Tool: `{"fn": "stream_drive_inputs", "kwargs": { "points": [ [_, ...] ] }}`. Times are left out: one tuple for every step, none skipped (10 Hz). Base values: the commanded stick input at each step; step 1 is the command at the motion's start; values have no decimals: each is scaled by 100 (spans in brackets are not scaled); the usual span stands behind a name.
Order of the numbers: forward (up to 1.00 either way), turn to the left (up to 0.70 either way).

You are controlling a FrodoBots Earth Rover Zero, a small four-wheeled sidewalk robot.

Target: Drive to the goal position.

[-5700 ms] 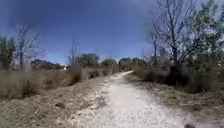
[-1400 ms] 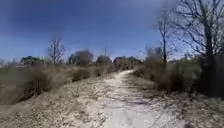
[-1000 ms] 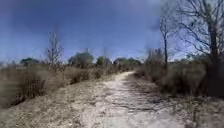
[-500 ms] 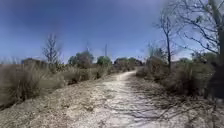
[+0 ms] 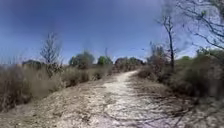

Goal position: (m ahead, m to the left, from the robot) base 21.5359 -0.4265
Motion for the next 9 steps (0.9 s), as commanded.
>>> {"fn": "stream_drive_inputs", "kwargs": {
  "points": [
    [50, -1],
    [50, -50],
    [50, -50],
    [50, -45],
    [50, -3],
    [50, 0],
    [50, 0],
    [50, 0],
    [50, 0]
  ]
}}
